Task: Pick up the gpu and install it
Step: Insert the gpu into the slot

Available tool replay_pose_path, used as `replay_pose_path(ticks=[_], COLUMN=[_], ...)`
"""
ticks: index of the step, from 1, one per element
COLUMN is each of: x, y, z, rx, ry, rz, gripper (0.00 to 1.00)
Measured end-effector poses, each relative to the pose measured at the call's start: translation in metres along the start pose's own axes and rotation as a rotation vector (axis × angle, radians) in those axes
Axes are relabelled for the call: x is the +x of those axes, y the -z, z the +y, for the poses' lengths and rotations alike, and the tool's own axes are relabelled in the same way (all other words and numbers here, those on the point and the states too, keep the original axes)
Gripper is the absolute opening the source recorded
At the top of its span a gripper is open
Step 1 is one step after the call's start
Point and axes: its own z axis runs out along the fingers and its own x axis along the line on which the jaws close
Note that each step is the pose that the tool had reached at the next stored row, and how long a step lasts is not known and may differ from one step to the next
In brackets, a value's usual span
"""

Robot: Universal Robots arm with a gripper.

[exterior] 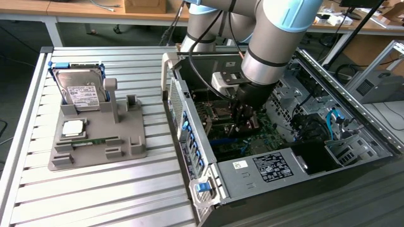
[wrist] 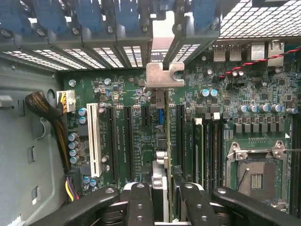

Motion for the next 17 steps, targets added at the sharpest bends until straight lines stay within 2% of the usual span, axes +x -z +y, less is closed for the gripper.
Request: replay_pose_path(ticks=[7, 13, 17], x=[0.0, 0.0, 0.0], y=[0.0, 0.0001, -0.0001], z=[0.0018, 0.0158, 0.0223], rx=[0.0004, 0.0071, 0.0083], ry=[-0.03, -0.03, -0.03], rz=[0.0007, 0.0002, 0.0001], gripper=[0.27, 0.27, 0.27])
